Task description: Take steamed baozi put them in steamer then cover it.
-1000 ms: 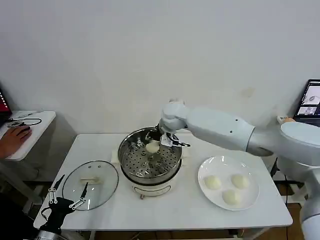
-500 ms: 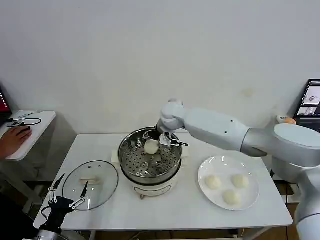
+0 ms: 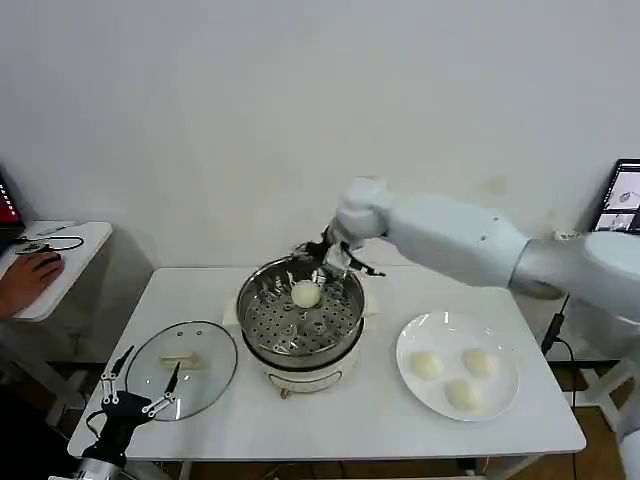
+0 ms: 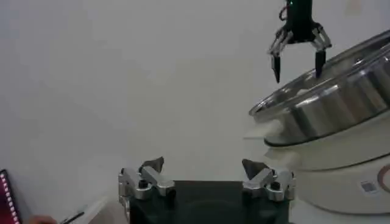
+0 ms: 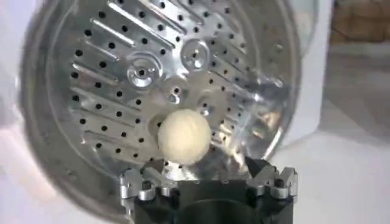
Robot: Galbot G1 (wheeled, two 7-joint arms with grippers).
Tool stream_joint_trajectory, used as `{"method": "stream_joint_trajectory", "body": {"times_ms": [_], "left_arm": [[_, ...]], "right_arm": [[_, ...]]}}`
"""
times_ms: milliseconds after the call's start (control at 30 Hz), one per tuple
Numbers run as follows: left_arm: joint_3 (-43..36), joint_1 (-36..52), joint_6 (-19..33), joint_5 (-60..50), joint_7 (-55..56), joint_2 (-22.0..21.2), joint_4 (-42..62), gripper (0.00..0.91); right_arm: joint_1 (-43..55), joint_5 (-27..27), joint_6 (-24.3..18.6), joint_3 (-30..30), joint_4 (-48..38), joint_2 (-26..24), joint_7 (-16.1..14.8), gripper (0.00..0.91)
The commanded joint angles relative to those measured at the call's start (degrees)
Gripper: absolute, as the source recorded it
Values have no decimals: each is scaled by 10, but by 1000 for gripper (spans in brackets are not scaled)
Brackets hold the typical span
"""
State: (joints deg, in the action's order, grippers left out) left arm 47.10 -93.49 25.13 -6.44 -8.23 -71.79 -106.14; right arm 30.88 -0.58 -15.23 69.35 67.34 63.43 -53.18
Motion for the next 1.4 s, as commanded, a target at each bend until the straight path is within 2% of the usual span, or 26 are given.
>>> {"method": "stream_joint_trajectory", "body": {"times_ms": [33, 100, 167, 233, 333, 667, 867, 1100, 1400], "left_arm": [[-2, 0, 0, -1, 0, 0, -1, 907], [-3, 3, 0, -1, -1, 0, -3, 907], [-3, 5, 0, 0, 0, 1, -4, 907], [-3, 5, 0, 1, 0, 3, -5, 907], [-4, 3, 3, 1, 0, 4, -6, 907], [0, -1, 5, 2, 1, -6, -14, 907], [-4, 2, 4, 0, 0, -14, -20, 907], [-1, 8, 3, 2, -1, -7, -20, 907], [-5, 6, 4, 0, -1, -15, -15, 907]], "right_arm": [[61, -282, 116, 64, -9, -112, -77, 907], [62, -308, 153, 74, -9, -128, -95, 907], [57, -303, 187, 75, -7, -144, -122, 907], [49, -294, 203, 82, -6, -158, -133, 907], [26, -274, 208, 86, -16, -171, -133, 907], [-71, -258, 233, 67, -19, -179, -119, 907], [-121, -217, 232, 40, -22, -183, -114, 907], [-156, -200, 237, 17, -21, -190, -106, 907], [-185, -205, 241, -5, -22, -192, -102, 907]]}}
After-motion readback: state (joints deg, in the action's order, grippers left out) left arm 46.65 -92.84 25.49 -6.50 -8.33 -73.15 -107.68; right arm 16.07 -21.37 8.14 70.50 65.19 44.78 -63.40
